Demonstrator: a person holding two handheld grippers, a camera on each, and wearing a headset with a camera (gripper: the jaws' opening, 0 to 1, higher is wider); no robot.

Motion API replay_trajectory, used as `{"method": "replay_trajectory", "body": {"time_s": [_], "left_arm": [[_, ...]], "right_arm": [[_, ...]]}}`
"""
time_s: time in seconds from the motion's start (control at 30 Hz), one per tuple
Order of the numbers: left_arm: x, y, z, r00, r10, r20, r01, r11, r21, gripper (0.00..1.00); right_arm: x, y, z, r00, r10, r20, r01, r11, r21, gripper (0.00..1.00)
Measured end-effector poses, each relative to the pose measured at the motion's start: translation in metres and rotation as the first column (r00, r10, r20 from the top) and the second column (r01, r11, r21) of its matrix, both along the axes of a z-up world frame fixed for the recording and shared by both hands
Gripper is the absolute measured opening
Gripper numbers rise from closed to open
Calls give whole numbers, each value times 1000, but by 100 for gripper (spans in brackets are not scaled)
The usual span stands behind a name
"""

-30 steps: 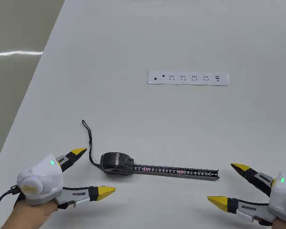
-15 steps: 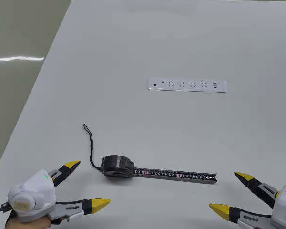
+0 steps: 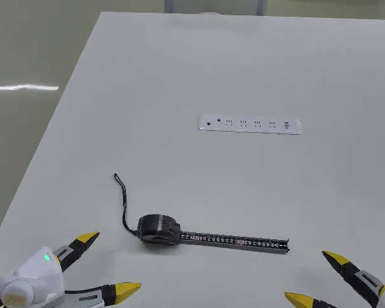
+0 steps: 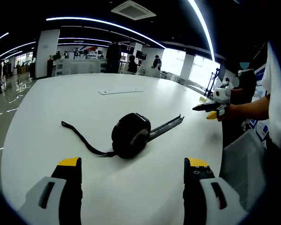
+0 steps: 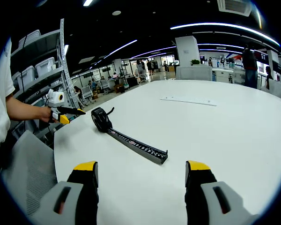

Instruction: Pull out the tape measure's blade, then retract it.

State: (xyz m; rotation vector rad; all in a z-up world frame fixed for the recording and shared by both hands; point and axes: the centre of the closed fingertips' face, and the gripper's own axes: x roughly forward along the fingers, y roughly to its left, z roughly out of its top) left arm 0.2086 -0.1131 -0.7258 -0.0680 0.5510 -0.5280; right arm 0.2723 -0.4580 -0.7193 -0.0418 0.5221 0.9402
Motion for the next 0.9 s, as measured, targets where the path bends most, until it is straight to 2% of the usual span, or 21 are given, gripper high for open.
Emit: {"method": "replay_trajectory", "body": {"time_s": [0.57, 0.63, 0.77, 0.9], "left_arm": [[-32, 14, 7, 998, 69, 10, -69, 998, 11, 88], [-35, 15, 11, 997, 77, 18, -77, 997, 6, 88], [-43, 18, 12, 995, 93, 21, -93, 996, 15, 88], [-52, 21, 13, 994, 111, 22, -111, 994, 22, 88]], "right_arm": [[-18, -8, 11, 996, -80, 32, 80, 997, 17, 76], [-18, -8, 17, 994, -106, 27, 104, 993, 55, 76], [-27, -7, 14, 996, -87, 36, 86, 996, 27, 76], [-32, -9, 18, 993, -104, 48, 102, 994, 36, 76]]}}
